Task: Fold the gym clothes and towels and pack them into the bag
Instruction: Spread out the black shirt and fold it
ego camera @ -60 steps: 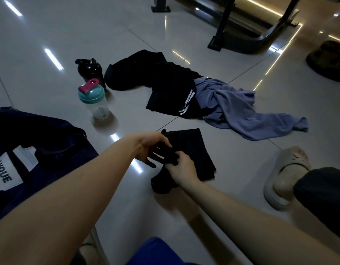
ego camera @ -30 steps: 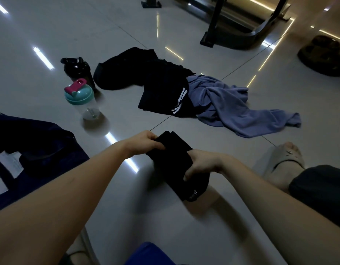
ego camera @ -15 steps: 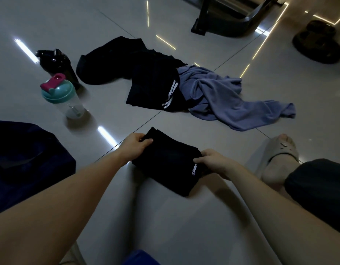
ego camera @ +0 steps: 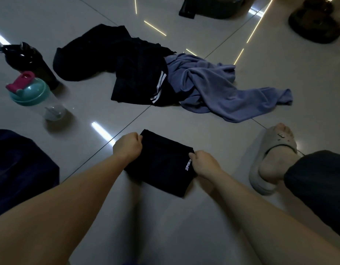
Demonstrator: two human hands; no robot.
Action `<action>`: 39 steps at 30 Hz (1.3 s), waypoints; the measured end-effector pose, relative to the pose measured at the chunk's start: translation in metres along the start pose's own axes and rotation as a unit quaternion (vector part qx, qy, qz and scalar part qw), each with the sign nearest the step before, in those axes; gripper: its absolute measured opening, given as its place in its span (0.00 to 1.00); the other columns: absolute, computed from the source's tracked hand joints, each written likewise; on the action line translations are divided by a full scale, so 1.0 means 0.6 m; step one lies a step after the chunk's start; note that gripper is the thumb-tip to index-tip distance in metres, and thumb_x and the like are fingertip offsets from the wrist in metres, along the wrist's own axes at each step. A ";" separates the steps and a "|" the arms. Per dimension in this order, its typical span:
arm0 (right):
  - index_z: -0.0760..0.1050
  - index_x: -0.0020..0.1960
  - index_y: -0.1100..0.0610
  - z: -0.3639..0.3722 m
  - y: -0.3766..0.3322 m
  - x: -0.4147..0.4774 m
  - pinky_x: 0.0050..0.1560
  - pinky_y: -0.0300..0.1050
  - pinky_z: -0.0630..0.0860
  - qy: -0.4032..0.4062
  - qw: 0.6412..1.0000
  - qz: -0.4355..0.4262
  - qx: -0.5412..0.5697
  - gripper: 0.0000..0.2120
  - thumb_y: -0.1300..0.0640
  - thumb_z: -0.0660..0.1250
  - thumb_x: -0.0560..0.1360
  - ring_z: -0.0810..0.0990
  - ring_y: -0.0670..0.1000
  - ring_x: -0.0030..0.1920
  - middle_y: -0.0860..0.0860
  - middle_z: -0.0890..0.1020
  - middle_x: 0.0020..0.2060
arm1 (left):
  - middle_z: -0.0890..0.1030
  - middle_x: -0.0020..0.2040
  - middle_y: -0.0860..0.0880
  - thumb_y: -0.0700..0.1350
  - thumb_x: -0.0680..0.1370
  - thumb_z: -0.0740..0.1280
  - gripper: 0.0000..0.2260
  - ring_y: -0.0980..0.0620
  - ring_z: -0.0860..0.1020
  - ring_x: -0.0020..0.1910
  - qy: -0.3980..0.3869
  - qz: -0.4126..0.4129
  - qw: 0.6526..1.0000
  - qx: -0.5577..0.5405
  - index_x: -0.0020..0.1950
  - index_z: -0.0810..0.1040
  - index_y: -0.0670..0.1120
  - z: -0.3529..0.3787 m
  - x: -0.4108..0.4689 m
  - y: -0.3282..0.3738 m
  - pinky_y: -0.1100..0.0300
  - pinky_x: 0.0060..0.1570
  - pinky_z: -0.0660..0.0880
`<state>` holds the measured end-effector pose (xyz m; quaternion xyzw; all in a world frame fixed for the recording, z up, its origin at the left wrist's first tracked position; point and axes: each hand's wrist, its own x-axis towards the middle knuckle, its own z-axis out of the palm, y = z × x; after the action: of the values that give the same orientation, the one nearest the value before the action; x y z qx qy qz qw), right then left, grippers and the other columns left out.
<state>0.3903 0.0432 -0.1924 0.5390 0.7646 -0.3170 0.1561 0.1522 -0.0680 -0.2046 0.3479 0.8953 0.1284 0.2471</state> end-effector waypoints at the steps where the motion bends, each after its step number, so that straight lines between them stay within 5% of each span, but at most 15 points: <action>1: 0.77 0.60 0.63 0.003 0.001 0.000 0.57 0.51 0.73 0.008 1.000 0.004 -0.028 0.22 0.47 0.52 0.85 0.78 0.63 0.62 0.63 0.80 0.61 | 0.76 0.37 0.48 0.51 0.85 0.54 0.17 0.42 0.77 0.42 0.003 0.009 1.000 0.025 0.40 0.70 0.45 0.003 0.000 -0.002 0.54 0.40 0.69; 5: 0.79 0.58 0.60 0.013 0.013 -0.001 0.55 0.50 0.74 0.062 0.990 -0.012 -0.128 0.26 0.41 0.52 0.85 0.80 0.62 0.60 0.60 0.83 0.58 | 0.76 0.38 0.47 0.51 0.85 0.56 0.15 0.41 0.78 0.43 0.031 0.039 0.995 0.083 0.42 0.69 0.45 0.015 -0.001 -0.018 0.52 0.38 0.68; 7: 0.80 0.56 0.59 0.012 0.019 0.000 0.53 0.50 0.74 0.079 0.986 -0.025 -0.148 0.27 0.40 0.53 0.84 0.80 0.62 0.58 0.59 0.83 0.55 | 0.77 0.42 0.45 0.51 0.83 0.60 0.12 0.42 0.77 0.43 0.106 0.081 0.985 0.109 0.47 0.71 0.44 0.015 -0.009 -0.021 0.50 0.41 0.71; 10: 0.80 0.55 0.59 0.010 0.024 0.002 0.52 0.51 0.74 0.087 0.983 -0.050 -0.155 0.27 0.39 0.52 0.84 0.80 0.62 0.58 0.59 0.84 0.54 | 0.76 0.59 0.43 0.51 0.81 0.63 0.15 0.42 0.74 0.57 0.166 0.258 0.945 0.110 0.63 0.73 0.44 0.027 -0.031 -0.005 0.47 0.58 0.72; 13: 0.81 0.54 0.59 0.012 0.027 0.004 0.52 0.51 0.74 0.094 0.982 -0.063 -0.150 0.27 0.40 0.52 0.84 0.80 0.62 0.57 0.60 0.84 0.54 | 0.64 0.79 0.44 0.60 0.82 0.55 0.28 0.43 0.62 0.77 0.074 0.360 0.913 0.179 0.79 0.64 0.49 0.064 -0.052 0.004 0.45 0.77 0.57; 17: 0.79 0.52 0.59 0.006 0.031 0.002 0.50 0.52 0.74 0.180 0.972 -0.041 -0.143 0.25 0.43 0.51 0.85 0.81 0.63 0.54 0.60 0.83 0.51 | 0.51 0.83 0.44 0.70 0.81 0.43 0.35 0.46 0.46 0.82 0.022 0.291 0.928 0.229 0.83 0.51 0.53 0.096 -0.058 -0.013 0.46 0.80 0.44; 21: 0.76 0.54 0.59 0.021 -0.014 -0.008 0.50 0.56 0.77 0.325 0.916 -0.210 -0.105 0.20 0.45 0.54 0.79 0.79 0.62 0.51 0.59 0.79 0.52 | 0.50 0.83 0.41 0.70 0.80 0.41 0.36 0.43 0.46 0.82 0.037 0.244 0.941 0.230 0.84 0.49 0.53 0.106 -0.059 -0.011 0.42 0.79 0.46; 24: 0.69 0.74 0.61 0.081 -0.038 -0.030 0.73 0.56 0.68 0.214 0.904 -0.333 -0.162 0.29 0.45 0.54 0.81 0.69 0.57 0.73 0.59 0.70 0.74 | 0.49 0.83 0.40 0.68 0.81 0.40 0.34 0.42 0.45 0.82 0.043 0.231 0.949 0.209 0.84 0.49 0.52 0.113 -0.061 -0.009 0.42 0.79 0.46; 26: 0.58 0.80 0.61 0.108 -0.011 -0.037 0.79 0.56 0.57 0.152 0.910 -0.330 -0.199 0.33 0.43 0.51 0.82 0.56 0.55 0.80 0.58 0.58 0.80 | 0.50 0.83 0.41 0.65 0.82 0.42 0.32 0.44 0.45 0.82 0.048 0.240 0.952 0.183 0.83 0.51 0.52 0.111 -0.060 -0.012 0.44 0.80 0.46; 30: 0.48 0.82 0.61 0.116 0.033 -0.030 0.79 0.54 0.47 0.134 0.912 -0.302 -0.241 0.36 0.39 0.48 0.83 0.45 0.54 0.82 0.57 0.49 0.82 | 0.51 0.83 0.41 0.66 0.82 0.45 0.34 0.44 0.47 0.82 0.072 0.195 0.964 0.168 0.83 0.51 0.50 0.102 -0.060 -0.040 0.45 0.80 0.48; 35: 0.44 0.83 0.59 0.117 0.025 -0.034 0.79 0.55 0.47 0.126 0.930 -0.269 -0.216 0.37 0.37 0.47 0.83 0.40 0.55 0.81 0.56 0.45 0.82 | 0.49 0.83 0.40 0.71 0.80 0.39 0.39 0.43 0.46 0.82 0.063 0.129 0.969 0.199 0.83 0.42 0.47 0.085 -0.068 -0.062 0.44 0.80 0.46; 39: 0.36 0.82 0.53 0.102 0.036 -0.029 0.80 0.55 0.45 0.121 0.963 -0.159 -0.183 0.39 0.31 0.42 0.81 0.39 0.58 0.81 0.59 0.42 0.81 | 0.49 0.83 0.40 0.72 0.78 0.37 0.41 0.42 0.46 0.82 0.043 0.102 0.972 0.209 0.83 0.40 0.46 0.078 -0.069 -0.055 0.43 0.79 0.45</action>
<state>0.4101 -0.0048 -0.2353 0.4068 0.8987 -0.1247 0.1059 0.1849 -0.1178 -0.2426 0.4754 0.8718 -0.0226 0.1162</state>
